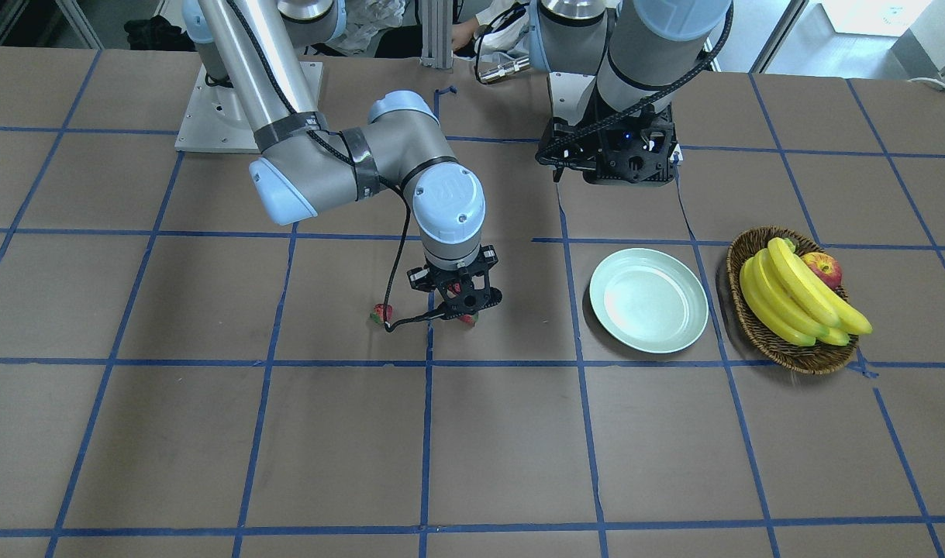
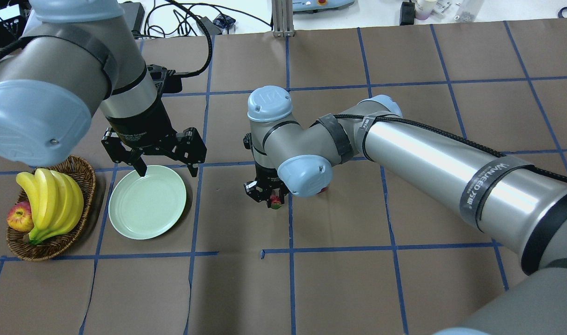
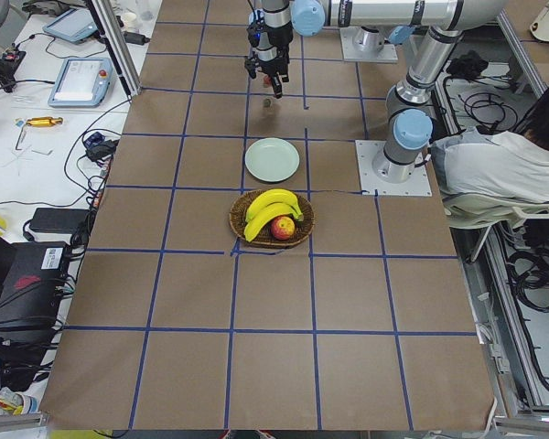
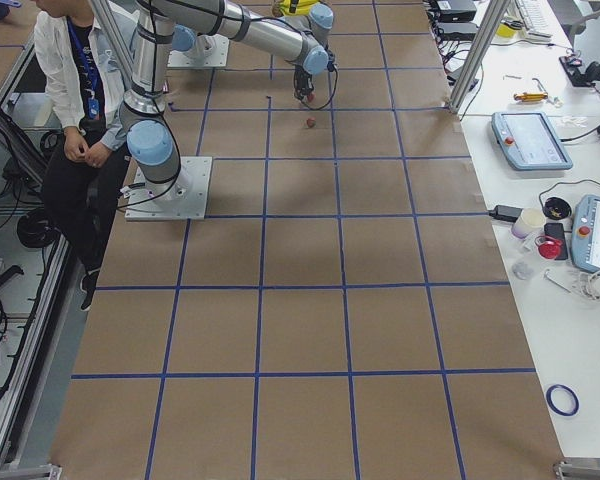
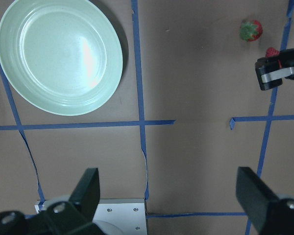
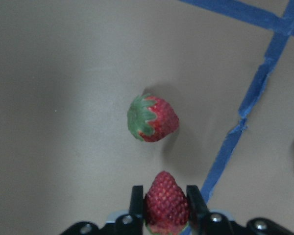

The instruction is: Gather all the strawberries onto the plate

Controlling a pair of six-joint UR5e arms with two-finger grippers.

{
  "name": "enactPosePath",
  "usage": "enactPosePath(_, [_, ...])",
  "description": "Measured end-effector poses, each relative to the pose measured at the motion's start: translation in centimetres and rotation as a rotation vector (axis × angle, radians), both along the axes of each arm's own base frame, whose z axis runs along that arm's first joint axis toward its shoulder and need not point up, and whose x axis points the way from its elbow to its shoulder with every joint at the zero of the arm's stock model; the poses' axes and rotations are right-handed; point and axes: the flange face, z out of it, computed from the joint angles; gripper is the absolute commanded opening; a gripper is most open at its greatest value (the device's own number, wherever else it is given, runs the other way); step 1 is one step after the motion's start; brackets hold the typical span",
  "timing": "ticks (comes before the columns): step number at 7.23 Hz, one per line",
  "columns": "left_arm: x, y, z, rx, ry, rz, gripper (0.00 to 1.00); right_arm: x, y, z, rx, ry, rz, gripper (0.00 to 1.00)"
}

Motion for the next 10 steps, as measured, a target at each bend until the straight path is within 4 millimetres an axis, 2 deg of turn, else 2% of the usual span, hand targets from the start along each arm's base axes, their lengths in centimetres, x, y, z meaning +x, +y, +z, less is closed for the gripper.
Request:
enactPosePath(1, [0.0,0.0,0.0,0.000,0.000,0.000,1.00,0.0,0.0,-0.4,0.007,0.001,0.000,0.43])
enactPosePath(2, [0.0,0.0,0.0,0.000,0.000,-0.001,1.00,0.0,0.1,-0.7,0.011,0.002,-0.001,0.70])
enactPosePath(3, [0.0,0.0,0.0,0.001,0.000,-0.001,1.00,0.0,0.1,-0.9,0.016,0.000,-0.003,0.83])
enactPosePath(4, [0.0,0.0,0.0,0.001,0.000,-0.001,1.00,0.1,0.2,-0.9,0.020,-0.004,-0.006,0.88])
enactPosePath(5, [0.0,0.0,0.0,0.002,0.000,-0.001,1.00,0.1,0.2,-0.7,0.021,-0.008,-0.011,0.99])
enactPosePath(8, [0.1,0.0,0.0,0.001,0.000,-0.002,1.00,-0.8,0.1,1.5,0.004,0.009,-0.009,1.00])
enactPosePath(10, [0.3,-0.1,0.0,0.000,0.000,-0.004,1.00,-4.3,-1.0,4.1,-0.024,0.097,0.053,1.00])
